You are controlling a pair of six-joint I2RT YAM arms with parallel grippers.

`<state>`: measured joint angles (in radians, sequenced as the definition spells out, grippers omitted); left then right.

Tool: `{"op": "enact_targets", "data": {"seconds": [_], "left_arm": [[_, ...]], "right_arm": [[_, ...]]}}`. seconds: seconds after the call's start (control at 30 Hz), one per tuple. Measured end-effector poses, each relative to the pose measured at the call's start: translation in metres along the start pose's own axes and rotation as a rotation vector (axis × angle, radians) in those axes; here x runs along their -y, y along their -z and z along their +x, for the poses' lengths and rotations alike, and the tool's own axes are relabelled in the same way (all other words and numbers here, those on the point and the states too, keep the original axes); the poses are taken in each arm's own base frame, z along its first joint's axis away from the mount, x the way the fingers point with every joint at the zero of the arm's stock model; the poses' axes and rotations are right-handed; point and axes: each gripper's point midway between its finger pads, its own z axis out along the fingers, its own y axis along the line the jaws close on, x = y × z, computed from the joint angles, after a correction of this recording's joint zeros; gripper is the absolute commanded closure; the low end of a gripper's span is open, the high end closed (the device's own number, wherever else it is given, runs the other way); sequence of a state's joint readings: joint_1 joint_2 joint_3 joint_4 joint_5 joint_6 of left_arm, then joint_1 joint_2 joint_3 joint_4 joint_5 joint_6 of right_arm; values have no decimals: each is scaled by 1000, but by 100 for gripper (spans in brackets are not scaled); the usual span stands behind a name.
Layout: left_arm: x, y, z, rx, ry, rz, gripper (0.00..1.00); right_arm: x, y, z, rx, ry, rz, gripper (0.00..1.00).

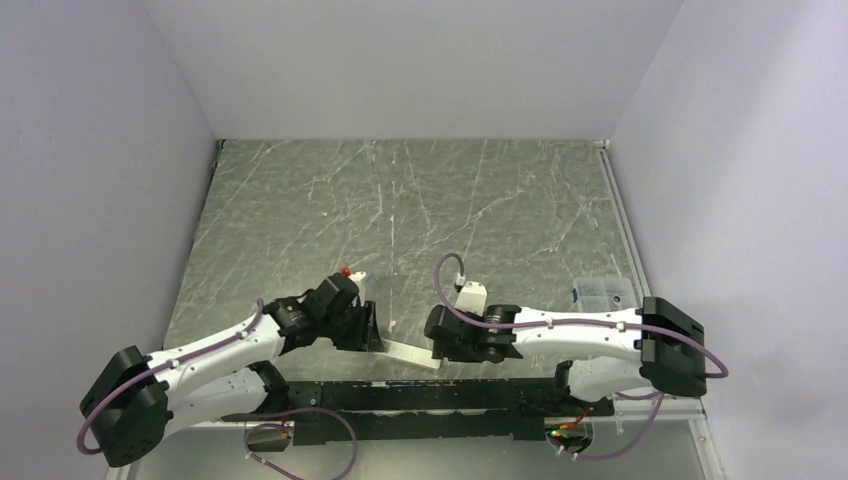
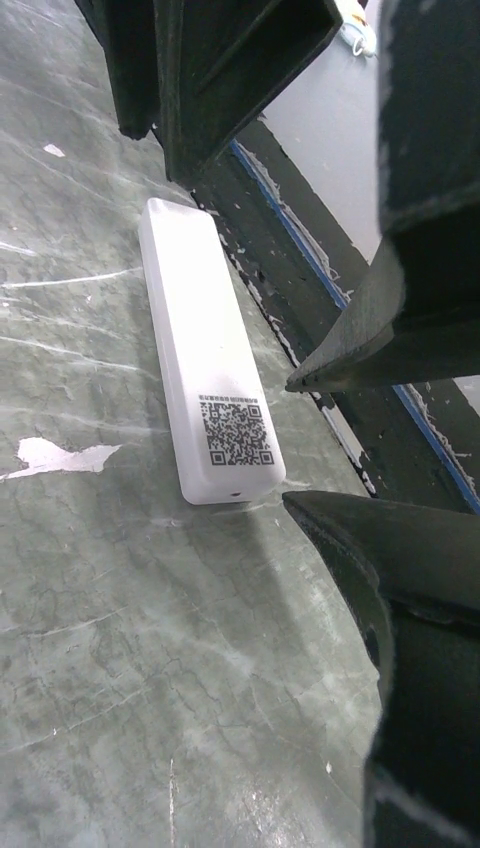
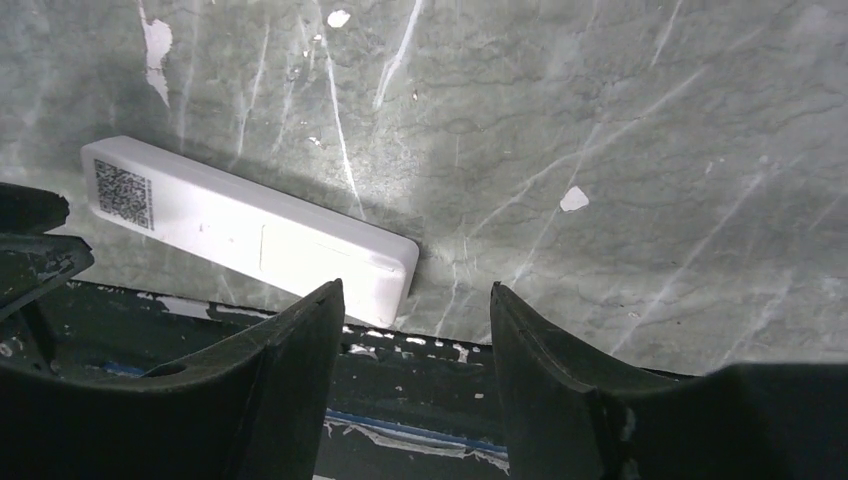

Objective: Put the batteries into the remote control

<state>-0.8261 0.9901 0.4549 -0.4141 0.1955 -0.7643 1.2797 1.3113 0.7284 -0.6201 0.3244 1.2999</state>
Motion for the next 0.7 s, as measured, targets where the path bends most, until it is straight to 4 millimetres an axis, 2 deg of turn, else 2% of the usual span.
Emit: {"op": "enact_targets", "data": {"seconds": [0.27,0.5,0.7], "left_arm": [[12,19,-15,47,1,1,36],[29,55,-37,145,-6,19,25],[37,90,-50,218,0,8,16]], "right_arm": [[4,14,-15,62,76,-28,36],[1,21,-23,84,248,-54,28],[-17,23,-22,67,430,-140,22]]}}
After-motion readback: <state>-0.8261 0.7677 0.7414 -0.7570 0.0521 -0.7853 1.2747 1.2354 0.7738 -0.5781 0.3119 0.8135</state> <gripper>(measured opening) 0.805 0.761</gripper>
